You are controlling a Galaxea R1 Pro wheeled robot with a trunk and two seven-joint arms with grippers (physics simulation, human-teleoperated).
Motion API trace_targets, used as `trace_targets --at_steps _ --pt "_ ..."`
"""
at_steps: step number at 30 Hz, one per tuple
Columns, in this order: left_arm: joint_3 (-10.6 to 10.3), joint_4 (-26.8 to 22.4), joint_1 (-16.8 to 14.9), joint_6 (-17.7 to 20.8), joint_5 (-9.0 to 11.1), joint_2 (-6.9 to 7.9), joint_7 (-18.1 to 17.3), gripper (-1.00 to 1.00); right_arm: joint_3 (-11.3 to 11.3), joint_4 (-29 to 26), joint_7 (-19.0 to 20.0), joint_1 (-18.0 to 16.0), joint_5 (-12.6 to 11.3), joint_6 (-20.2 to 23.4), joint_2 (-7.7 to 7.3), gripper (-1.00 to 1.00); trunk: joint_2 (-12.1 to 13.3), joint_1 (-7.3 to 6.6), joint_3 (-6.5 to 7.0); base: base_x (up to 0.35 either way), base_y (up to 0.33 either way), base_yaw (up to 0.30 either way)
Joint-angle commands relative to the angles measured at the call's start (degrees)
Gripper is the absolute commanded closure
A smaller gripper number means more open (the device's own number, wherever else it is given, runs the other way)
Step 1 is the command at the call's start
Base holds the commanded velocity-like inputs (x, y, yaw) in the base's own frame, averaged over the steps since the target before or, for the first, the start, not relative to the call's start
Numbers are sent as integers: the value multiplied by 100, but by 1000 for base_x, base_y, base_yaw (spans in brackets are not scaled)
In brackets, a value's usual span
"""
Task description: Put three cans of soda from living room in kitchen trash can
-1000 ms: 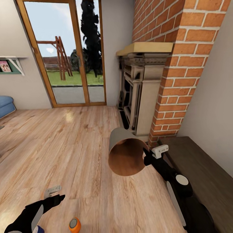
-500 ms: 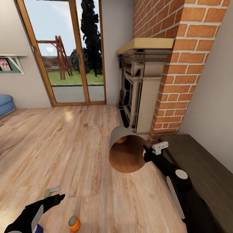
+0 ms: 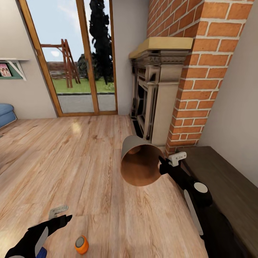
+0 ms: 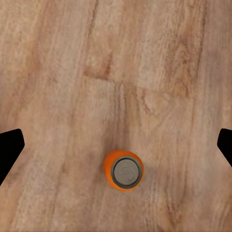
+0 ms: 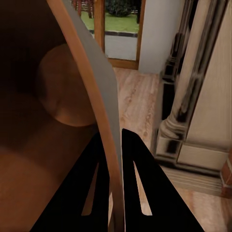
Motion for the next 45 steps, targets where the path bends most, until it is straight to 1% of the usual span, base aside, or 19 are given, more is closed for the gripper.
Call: trace_targets --at_steps 1,22,33,37,41,45 --pt "0 0 0 0 0 0 0 -100 -2 -8 47 -16 -64 8 2 100 -42 22 -18 0 0 0" --pt "-3 159 0 -6 6 1 0 -100 1 -5 48 -77 -44 123 4 100 -884 483 -395 0 0 0" --pt "-18 167 0 -24 6 -2 0 -100 -17 2 48 -77 -52 124 -37 100 -1326 725 -592 0 0 0" --pt "-116 167 0 -131 6 -2 0 -100 -18 5 48 -77 -43 124 -30 100 -1486 813 -664 0 0 0" --pt "-317 167 0 -232 11 -2 5 -100 -19 15 48 -77 -34 124 -18 100 -1646 901 -736 0 0 0" --pt "-389 167 0 -263 14 -2 7 -100 -19 19 48 -77 -31 124 -14 100 -1807 988 -808 0 0 0"
